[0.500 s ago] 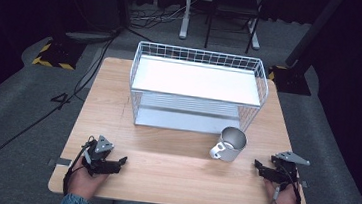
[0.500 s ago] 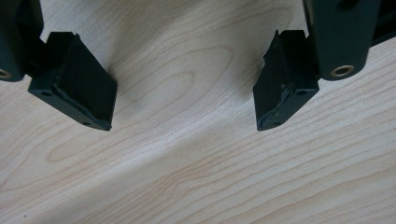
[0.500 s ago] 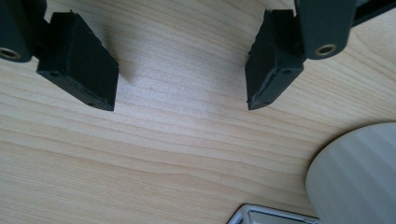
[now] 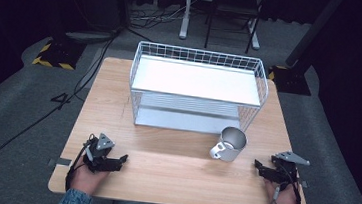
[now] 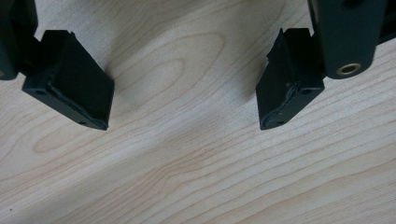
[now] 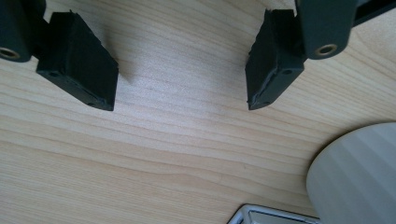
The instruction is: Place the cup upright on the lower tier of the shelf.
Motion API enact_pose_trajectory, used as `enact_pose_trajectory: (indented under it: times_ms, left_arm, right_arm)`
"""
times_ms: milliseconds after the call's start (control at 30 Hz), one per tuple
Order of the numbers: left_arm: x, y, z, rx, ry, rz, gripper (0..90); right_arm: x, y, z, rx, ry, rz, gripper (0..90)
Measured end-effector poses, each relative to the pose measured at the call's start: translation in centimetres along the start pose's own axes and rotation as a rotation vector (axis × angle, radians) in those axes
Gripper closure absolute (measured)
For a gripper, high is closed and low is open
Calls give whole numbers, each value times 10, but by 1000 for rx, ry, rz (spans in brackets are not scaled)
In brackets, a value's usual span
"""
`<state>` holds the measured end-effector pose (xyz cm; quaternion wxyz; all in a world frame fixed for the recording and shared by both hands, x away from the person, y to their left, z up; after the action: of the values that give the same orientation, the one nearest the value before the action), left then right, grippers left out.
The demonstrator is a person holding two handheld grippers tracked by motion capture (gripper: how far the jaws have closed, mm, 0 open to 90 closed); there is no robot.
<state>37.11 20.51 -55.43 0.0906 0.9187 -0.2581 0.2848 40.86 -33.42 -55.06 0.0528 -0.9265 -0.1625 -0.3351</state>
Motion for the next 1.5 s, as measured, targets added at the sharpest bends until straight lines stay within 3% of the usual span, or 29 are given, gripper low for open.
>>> enact_pose_trajectory:
  times_ms: [133, 367, 467, 767, 933, 1267, 1500]
  left_arm:
    - [4, 1, -1, -13, -6, -25, 205]
    - [14, 6, -13, -46, 19, -26, 187]
    - [18, 10, -16, -111, 19, -39, 188]
    - [45, 27, -34, -204, 72, -35, 230]
    - [62, 41, -37, -201, 78, 9, 236]
    - [91, 72, -45, -248, 142, 9, 255]
    - [107, 95, -38, -246, 149, 49, 274]
  right_arm:
    - [0, 0, 0, 2, 0, 1, 251]
    - [1, 0, 1, 5, -2, -5, 238]
    - [1, 0, 1, 5, -2, -5, 238]
    - [1, 0, 1, 4, -2, -6, 238]
    - [1, 0, 1, 1, -2, -3, 238]
    - [1, 0, 1, 1, -1, -5, 239]
    - [1, 0, 1, 1, -1, -5, 240]
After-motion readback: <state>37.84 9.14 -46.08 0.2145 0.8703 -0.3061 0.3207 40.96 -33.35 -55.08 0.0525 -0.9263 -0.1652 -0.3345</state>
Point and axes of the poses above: each handheld gripper's, and its own axes: z roughly forward along the jaws, x roughly out of its top, y roughly to its right, the point moved 7 cm from there along z, roughly forward along the jaws, and after that the axes turned 9 degrees about -y, right-handed, at the moved point
